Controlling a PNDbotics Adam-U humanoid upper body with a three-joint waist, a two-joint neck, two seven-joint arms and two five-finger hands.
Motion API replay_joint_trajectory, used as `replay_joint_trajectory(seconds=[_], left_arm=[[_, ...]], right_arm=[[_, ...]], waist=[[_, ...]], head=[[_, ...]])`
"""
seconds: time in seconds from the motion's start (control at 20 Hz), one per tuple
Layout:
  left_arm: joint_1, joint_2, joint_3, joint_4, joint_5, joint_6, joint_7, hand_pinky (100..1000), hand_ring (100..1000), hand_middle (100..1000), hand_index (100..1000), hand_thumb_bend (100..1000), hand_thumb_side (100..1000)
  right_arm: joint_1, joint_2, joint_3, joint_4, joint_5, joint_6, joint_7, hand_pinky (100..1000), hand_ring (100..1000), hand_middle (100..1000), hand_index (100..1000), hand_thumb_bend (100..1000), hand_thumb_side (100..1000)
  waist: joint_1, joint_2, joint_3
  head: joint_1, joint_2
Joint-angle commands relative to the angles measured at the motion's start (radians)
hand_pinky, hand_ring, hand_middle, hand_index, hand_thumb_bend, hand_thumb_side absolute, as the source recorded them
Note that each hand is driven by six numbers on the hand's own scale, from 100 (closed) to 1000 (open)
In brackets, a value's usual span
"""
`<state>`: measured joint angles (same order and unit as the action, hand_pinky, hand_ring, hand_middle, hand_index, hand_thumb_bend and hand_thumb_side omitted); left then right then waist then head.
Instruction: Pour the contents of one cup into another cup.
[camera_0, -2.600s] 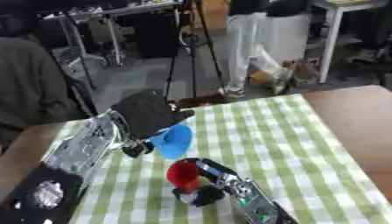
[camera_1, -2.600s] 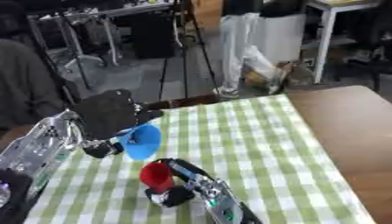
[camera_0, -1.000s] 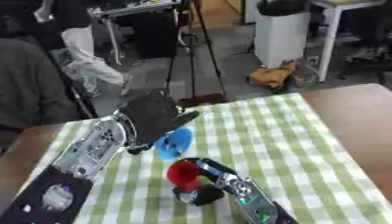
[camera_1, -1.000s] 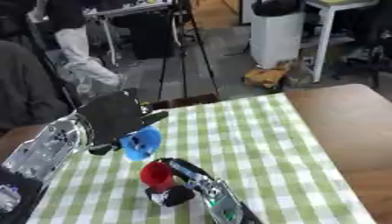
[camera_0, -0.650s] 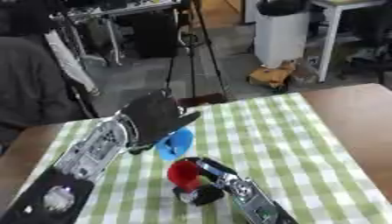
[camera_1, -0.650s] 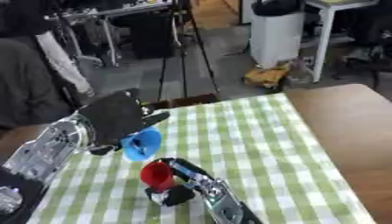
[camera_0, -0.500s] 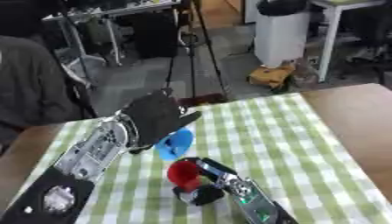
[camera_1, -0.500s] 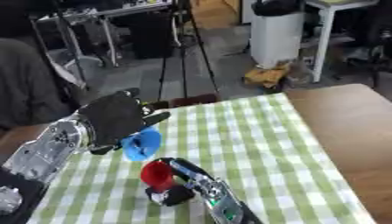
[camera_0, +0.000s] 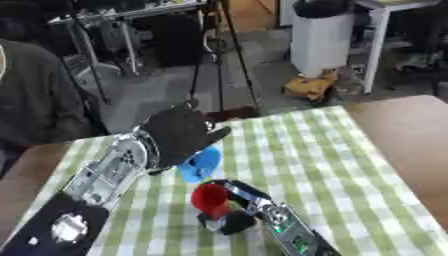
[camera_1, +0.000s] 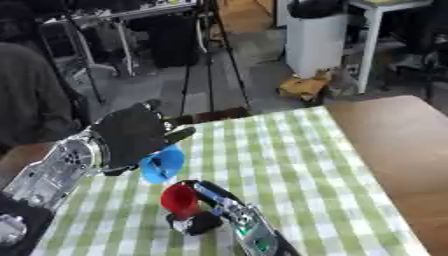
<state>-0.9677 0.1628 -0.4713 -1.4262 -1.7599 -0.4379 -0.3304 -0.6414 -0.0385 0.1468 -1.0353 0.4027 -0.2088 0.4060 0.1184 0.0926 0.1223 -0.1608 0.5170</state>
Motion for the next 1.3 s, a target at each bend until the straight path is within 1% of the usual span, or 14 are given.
replay_joint_trajectory(seconds=[0.05, 1.3], left_arm=[[-0.023, 0.002, 0.008, -0.014, -0.015, 0.004, 0.010, 761, 359, 201, 561, 602, 100], [-0.017, -0.006, 0.015, 0.031, -0.097, 0.024, 0.053, 768, 352, 190, 560, 618, 100]], right_arm=[[-0.020, 0.002, -0.005, -0.020, 0.001, -0.001, -0.002, 805, 798, 682, 818, 162, 151], [-0.017, 0.003, 0.004, -0.040, -0.016, 0.006, 0.003, 802, 798, 680, 816, 160, 151]], waist=[[-0.003, -0.014, -0.001], [-0.002, -0.011, -0.005]], head=[[0.001, 0.001], [0.001, 0.003]])
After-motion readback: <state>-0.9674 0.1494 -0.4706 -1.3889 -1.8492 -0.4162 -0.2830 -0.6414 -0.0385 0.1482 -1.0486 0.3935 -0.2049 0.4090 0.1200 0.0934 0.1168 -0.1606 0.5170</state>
